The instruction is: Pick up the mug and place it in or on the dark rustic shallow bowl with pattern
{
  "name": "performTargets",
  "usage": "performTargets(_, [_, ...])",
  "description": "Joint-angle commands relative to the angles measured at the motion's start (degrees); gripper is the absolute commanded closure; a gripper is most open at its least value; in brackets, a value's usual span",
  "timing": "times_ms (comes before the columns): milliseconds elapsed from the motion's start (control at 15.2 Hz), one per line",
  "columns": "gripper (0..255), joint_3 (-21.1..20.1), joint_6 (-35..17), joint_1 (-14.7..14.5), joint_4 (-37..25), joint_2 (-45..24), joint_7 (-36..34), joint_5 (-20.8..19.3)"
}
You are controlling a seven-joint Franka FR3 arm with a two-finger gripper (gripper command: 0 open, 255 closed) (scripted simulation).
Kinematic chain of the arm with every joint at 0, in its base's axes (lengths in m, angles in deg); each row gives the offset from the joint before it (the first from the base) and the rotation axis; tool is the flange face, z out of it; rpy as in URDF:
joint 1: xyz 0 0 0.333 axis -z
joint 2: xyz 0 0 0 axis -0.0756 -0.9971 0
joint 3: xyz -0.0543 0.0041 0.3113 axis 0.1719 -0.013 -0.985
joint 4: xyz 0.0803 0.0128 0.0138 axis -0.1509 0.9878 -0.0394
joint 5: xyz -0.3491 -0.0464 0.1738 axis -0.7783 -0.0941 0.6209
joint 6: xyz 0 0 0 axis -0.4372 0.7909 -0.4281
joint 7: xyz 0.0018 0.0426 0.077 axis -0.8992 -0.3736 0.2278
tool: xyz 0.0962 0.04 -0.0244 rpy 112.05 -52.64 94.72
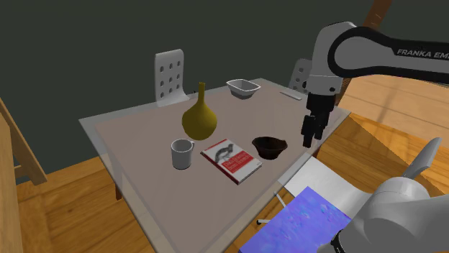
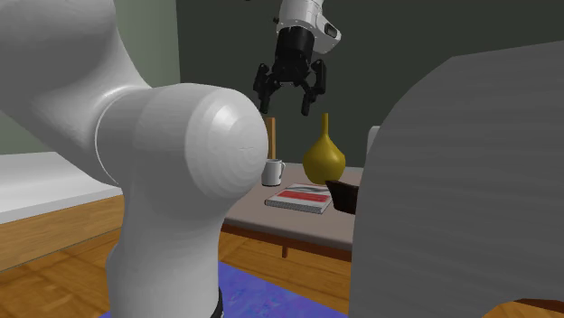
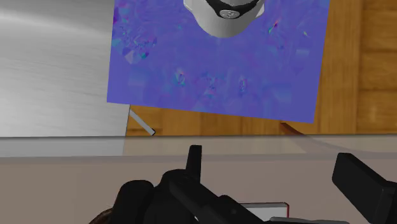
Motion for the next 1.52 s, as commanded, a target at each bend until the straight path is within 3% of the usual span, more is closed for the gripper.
performTargets(0, [0, 0.00, 0.00, 0.00, 0.00, 0.00, 0.00, 0.00])
performTargets(792, [0, -10.46, -17.39, -3.78, -5.81, -18.47, -11.72, 5.06])
performTargets(1452, [0, -17.16, -26.99, -5.68, -18.80, -37.86, -22.44, 1.70])
